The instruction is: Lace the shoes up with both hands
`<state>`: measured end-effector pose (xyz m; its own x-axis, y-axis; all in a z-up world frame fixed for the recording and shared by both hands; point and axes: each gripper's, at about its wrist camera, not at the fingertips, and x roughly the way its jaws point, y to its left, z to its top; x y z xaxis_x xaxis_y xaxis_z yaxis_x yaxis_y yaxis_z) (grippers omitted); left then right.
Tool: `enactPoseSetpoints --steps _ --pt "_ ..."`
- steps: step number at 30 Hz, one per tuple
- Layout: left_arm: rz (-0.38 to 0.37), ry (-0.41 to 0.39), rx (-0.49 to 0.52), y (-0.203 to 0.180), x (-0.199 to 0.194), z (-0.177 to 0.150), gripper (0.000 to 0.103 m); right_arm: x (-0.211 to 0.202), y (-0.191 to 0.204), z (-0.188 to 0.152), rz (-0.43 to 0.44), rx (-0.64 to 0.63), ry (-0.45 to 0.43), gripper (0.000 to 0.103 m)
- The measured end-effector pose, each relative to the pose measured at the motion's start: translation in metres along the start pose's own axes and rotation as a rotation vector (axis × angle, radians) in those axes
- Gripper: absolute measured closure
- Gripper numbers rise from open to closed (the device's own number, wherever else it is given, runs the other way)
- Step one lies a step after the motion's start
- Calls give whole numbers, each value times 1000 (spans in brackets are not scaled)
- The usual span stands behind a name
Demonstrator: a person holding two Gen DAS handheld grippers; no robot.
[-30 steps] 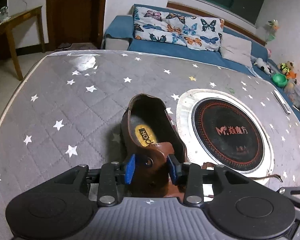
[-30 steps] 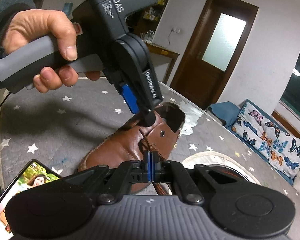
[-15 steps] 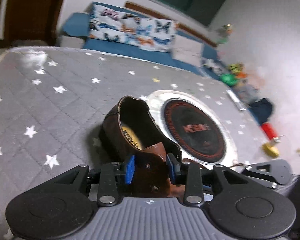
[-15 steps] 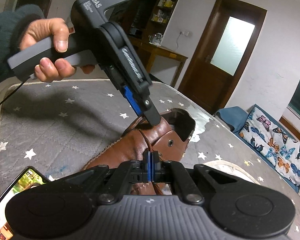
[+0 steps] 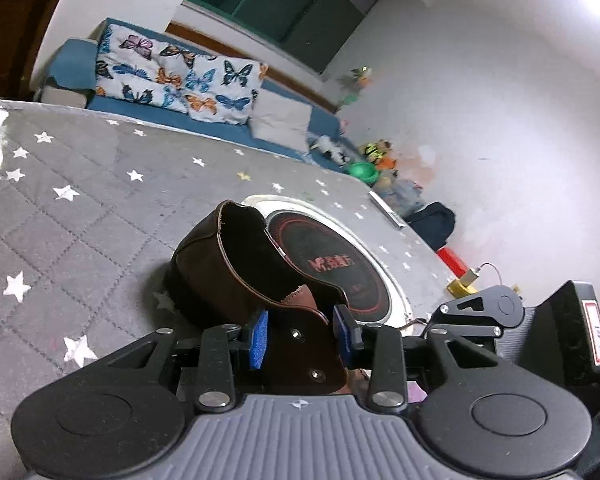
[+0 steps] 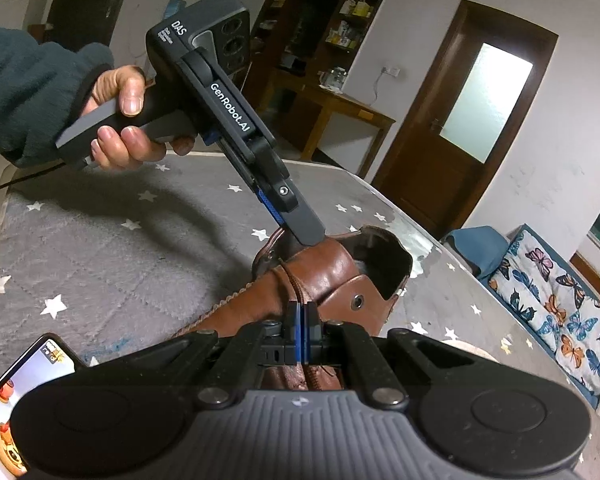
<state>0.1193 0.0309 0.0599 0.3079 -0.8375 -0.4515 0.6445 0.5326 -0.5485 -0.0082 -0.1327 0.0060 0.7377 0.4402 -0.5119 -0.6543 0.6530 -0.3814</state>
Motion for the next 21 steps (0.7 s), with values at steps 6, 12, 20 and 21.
enactPoseSetpoints --steps 6,12,20,21 --pt "-41 -15 -2 7 -2 -2 65 3 5 3 7 -45 -2 102" --pt "-53 -20 -1 10 -3 -2 64 7 6 5 15 -73 -1 102" --pt "-4 -19 26 -2 -1 -1 61 14 11 10 17 -91 -17 102" --pt "6 -21 35 -5 -1 -2 61 15 11 10 15 -87 -19 102"
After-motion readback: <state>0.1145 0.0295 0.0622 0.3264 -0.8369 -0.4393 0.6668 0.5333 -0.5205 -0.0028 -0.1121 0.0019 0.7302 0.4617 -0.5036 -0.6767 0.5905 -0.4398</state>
